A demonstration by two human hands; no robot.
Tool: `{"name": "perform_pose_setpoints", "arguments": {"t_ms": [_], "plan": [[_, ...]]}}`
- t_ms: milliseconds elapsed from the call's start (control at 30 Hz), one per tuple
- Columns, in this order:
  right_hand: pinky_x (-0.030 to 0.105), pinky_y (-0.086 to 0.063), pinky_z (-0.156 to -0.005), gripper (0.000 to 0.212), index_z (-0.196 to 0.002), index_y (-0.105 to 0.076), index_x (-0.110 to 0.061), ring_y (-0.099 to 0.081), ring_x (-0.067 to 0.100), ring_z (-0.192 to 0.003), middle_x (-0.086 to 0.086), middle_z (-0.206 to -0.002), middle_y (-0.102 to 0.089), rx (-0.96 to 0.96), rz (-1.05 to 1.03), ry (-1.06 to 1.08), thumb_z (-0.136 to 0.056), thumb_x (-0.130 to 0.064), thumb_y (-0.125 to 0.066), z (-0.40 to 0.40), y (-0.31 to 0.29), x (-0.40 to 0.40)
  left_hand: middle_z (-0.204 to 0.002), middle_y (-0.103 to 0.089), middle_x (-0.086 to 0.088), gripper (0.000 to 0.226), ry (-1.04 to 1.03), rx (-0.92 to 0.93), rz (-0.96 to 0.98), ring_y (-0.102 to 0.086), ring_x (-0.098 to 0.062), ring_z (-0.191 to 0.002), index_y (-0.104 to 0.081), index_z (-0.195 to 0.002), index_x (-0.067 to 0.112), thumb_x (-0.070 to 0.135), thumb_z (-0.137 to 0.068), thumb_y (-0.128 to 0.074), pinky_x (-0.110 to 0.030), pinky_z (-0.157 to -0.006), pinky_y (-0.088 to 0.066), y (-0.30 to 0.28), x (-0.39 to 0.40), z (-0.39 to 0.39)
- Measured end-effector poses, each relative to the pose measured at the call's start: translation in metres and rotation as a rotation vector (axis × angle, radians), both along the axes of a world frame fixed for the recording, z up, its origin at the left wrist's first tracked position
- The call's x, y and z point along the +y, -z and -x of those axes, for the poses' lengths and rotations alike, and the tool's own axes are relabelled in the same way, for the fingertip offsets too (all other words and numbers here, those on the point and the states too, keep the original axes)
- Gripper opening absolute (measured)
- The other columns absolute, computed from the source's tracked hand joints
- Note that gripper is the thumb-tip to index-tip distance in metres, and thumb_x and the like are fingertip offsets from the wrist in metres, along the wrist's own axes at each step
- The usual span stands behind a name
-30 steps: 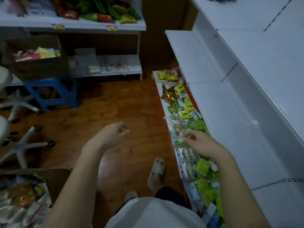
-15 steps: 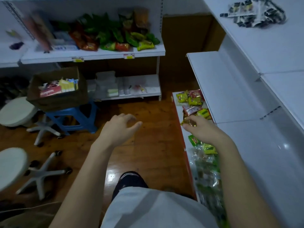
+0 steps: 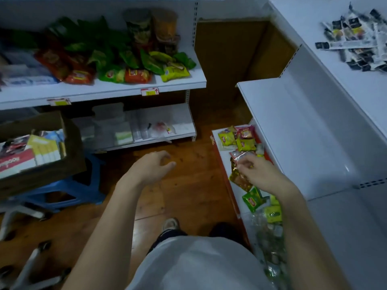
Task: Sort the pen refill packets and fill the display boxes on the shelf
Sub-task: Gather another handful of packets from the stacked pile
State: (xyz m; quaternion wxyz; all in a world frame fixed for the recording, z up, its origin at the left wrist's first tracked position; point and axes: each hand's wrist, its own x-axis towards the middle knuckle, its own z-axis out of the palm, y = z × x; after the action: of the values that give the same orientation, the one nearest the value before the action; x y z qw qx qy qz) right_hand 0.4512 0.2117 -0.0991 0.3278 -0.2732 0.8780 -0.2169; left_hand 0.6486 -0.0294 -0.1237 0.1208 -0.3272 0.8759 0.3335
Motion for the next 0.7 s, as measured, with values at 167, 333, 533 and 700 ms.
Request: {"name": "perform_pose_setpoints", "arguments": {"t_ms": [167,333,533,700], "plan": [[0.026,-0.046,-0.071,0.013,-0.104,-0.064,-0.028,-0.059,0.005,-0.093,-0.015,-0.100,-0.063,0.051,0.129,0.163,-0.099,-0.034,-0.054,0.045,-0.016,-0.044,-0.128,-0.060,0.005,0.042,0.161,0.102,0.081,-0.056,-0.017,-0.117,-0.058,-0.129,0.027,0.052,-0.096,-0.051,-0.038,-0.094,-0.049,-0.012,-0.055,0.077],[0.034,-0.051,-0.084,0.010,-0.099,-0.064,-0.028,-0.061,0.012,-0.095,-0.010,-0.096,-0.065,0.037,0.092,0.216,-0.096,-0.034,-0.057,0.113,-0.003,-0.076,-0.106,-0.064,0.007,0.035,0.258,0.179,0.165,-0.058,-0.015,-0.100,-0.066,-0.110,0.029,0.056,-0.095,-0.049,-0.035,-0.081,-0.050,-0.005,-0.094,0.175],[0.041,-0.052,-0.064,0.032,-0.074,-0.061,-0.019,-0.061,0.010,-0.061,0.000,-0.067,-0.063,0.200,0.182,0.295,-0.097,-0.039,-0.053,0.209,-0.040,-0.114,-0.079,-0.062,0.012,0.023,0.419,0.321,0.263,-0.057,-0.007,-0.071,-0.061,-0.085,0.032,0.050,-0.096,-0.052,-0.033,-0.061,-0.048,-0.060,-0.128,0.317],[0.027,-0.036,-0.051,0.037,-0.073,-0.055,-0.015,-0.049,0.016,-0.055,0.005,-0.063,-0.054,0.400,0.416,0.398,-0.099,-0.040,-0.052,0.268,-0.110,-0.133,-0.068,-0.055,0.014,0.025,0.582,0.646,0.318,-0.051,-0.001,-0.065,-0.061,-0.080,0.026,0.042,-0.097,-0.053,-0.027,-0.055,-0.036,-0.136,-0.133,0.441]]}}
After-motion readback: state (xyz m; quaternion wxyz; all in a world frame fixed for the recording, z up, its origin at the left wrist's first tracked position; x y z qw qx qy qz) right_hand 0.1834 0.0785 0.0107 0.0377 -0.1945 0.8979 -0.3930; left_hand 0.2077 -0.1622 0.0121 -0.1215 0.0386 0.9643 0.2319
